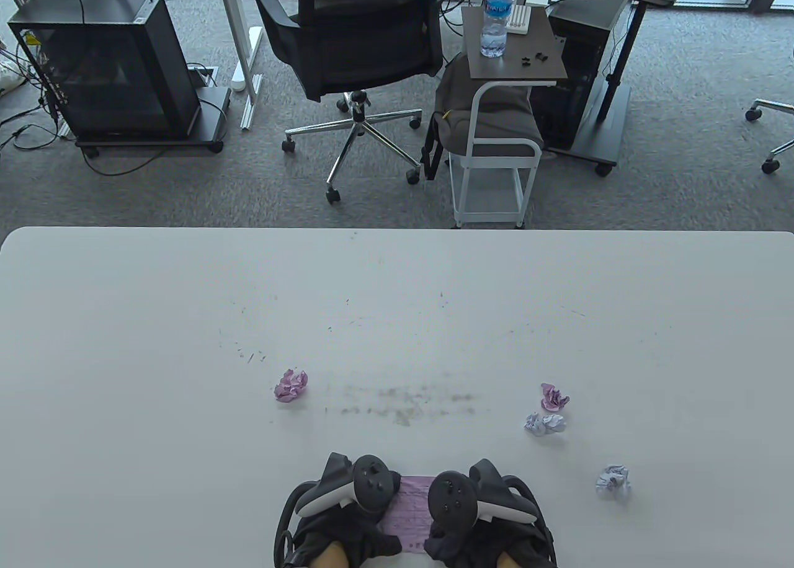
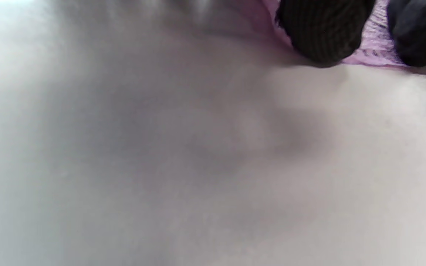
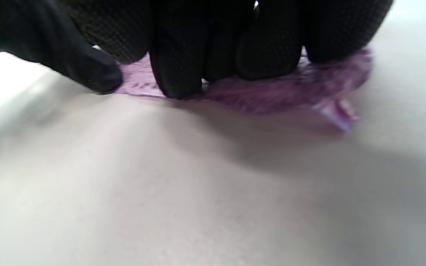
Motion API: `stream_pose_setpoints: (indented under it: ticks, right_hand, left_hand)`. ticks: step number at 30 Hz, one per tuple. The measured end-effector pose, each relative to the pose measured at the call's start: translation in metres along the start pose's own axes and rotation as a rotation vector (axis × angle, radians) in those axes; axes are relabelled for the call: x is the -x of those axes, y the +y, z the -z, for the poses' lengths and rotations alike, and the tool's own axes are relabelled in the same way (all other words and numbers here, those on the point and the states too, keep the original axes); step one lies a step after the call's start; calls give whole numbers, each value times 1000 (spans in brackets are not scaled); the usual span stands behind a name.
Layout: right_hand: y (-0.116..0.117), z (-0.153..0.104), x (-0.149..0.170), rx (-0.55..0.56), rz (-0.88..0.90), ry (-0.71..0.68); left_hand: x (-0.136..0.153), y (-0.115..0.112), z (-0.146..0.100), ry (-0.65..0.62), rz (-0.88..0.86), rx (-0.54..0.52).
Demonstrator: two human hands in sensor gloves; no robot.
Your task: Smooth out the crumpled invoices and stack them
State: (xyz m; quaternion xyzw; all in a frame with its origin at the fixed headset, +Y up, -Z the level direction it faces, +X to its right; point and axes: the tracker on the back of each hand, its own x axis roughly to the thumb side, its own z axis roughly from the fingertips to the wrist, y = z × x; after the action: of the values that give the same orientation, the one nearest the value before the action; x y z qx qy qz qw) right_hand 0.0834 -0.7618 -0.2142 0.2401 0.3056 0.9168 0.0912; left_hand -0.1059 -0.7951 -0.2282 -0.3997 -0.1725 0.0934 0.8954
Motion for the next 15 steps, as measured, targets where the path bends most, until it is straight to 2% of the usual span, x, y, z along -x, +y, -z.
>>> stream_pose_setpoints:
  ticks: [12,15]
  right_hand:
    - [-3,-9,41,-36,59,259]
    - [-9,-16,48,-2,79,265]
  left_hand:
    - [0,0,0,-3,-4,-1]
    - [0,0,0,-4,-6,-1]
